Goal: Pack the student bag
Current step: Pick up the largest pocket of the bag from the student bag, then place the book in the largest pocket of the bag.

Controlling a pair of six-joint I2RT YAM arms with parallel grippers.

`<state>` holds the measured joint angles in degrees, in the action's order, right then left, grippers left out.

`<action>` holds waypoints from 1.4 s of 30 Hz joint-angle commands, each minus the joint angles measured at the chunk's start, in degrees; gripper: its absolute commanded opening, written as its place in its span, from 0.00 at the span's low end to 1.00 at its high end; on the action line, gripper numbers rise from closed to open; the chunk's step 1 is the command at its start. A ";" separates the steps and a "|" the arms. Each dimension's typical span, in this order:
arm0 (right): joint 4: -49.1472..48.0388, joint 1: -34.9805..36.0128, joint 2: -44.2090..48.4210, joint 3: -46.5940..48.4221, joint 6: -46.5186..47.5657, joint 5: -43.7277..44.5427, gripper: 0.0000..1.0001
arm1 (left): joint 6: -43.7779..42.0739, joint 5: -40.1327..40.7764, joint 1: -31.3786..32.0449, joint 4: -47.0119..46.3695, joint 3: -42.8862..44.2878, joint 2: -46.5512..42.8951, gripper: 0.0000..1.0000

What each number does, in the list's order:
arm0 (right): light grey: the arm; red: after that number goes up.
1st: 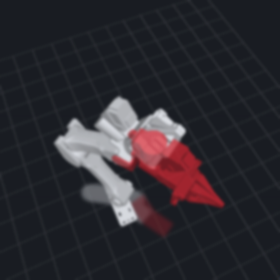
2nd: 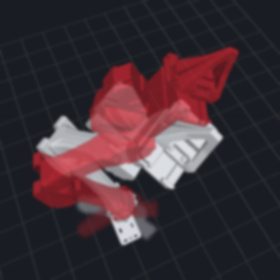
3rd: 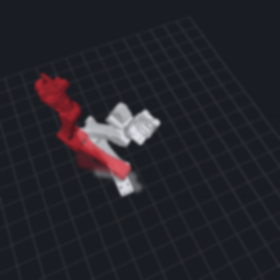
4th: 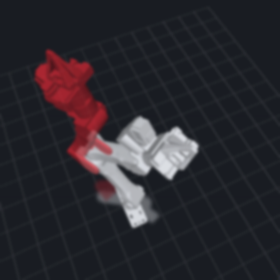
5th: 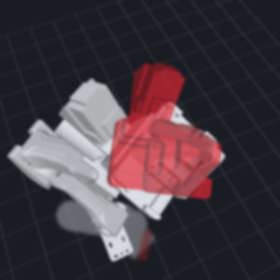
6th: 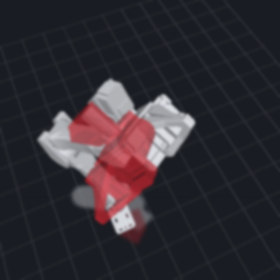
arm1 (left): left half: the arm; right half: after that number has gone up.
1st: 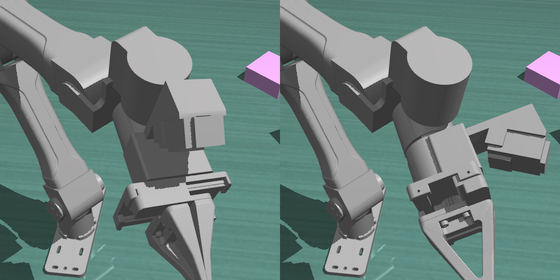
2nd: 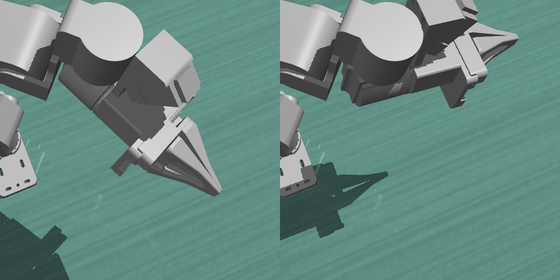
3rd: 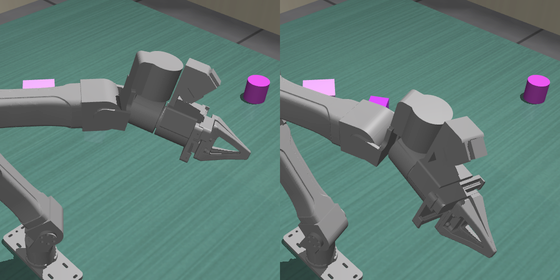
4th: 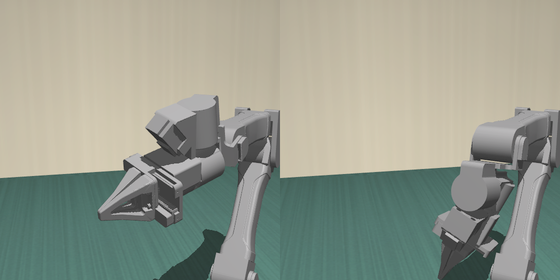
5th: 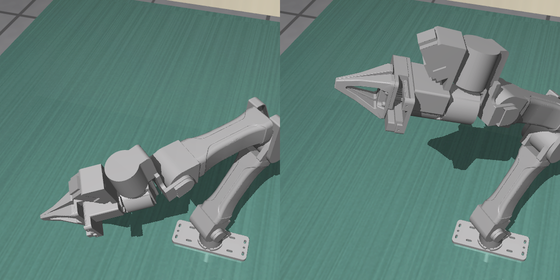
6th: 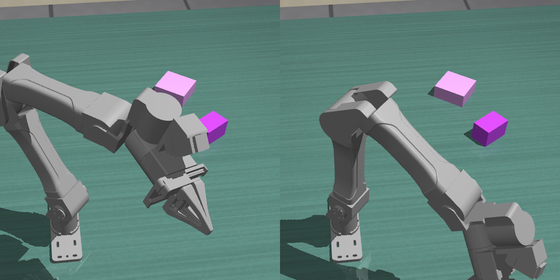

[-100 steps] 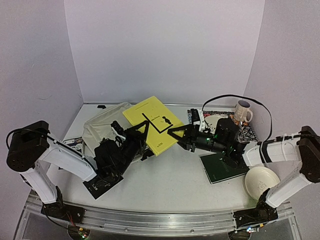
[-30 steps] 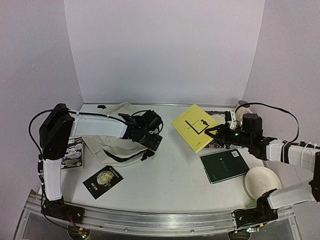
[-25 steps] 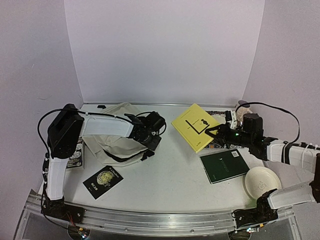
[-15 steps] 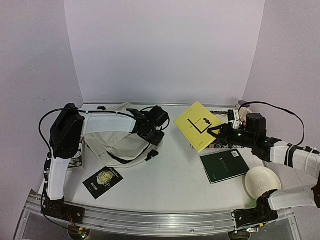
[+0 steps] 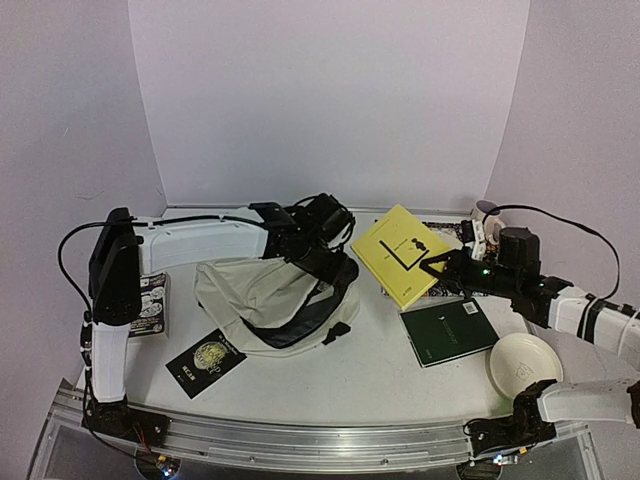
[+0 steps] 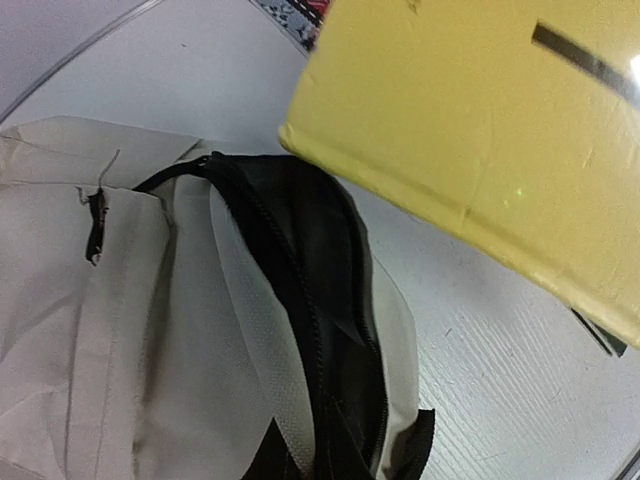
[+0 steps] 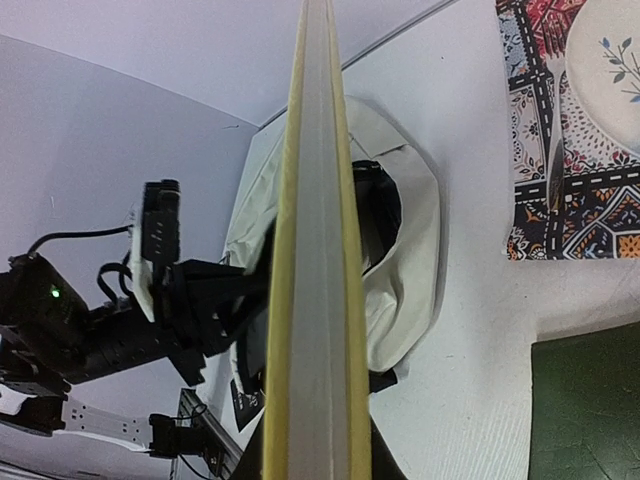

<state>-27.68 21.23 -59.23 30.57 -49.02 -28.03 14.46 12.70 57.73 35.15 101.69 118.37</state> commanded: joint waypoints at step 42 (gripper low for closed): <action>-30.24 15.19 -37.63 18.47 -16.65 3.68 0.00 | 0.36 -5.43 -0.52 4.84 17.61 -7.03 0.00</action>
<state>-48.71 36.10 -93.80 41.56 -65.74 -25.82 13.90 9.32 56.85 44.96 117.73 116.16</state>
